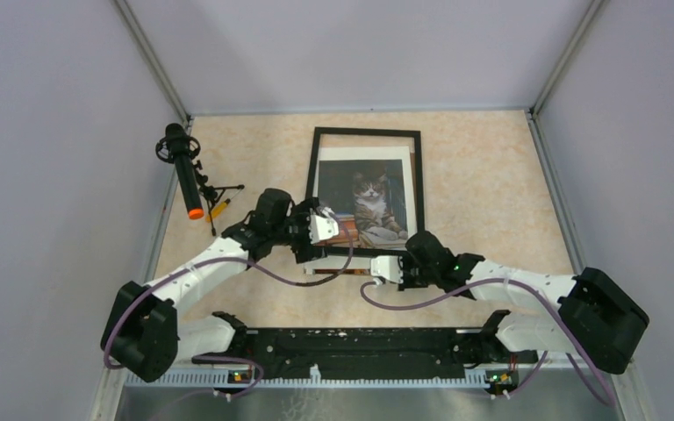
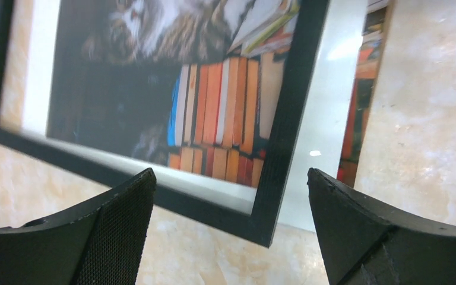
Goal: Take the photo out of the frame
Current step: Move the photo frame item to the photo frame.
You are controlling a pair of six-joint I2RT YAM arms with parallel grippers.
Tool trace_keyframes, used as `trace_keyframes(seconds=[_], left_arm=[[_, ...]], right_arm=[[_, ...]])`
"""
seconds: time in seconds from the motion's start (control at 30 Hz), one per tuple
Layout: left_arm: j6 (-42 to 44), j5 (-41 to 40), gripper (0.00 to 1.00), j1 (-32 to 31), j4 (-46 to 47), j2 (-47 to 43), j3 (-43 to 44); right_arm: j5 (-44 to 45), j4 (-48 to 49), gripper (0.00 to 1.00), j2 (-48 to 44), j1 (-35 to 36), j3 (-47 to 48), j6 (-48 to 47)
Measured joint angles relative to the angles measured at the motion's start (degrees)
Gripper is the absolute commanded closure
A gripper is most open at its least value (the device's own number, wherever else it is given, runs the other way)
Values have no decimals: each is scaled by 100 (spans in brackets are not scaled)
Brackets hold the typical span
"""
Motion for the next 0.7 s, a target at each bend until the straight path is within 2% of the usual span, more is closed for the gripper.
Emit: trace_keyframes(seconds=[0.1,0.3,0.7], left_arm=[[260,111,1,-264,243,-229,-175],[341,-50,1,-1060,1384,-162,-953],[317,-470,1,-1764,2422,697,-992]], right_arm=[[39,122,100,-4,13,-76,-85],[155,382,100,-131,116,-289,-286],[363,758,100,-319,295,-603,-448]])
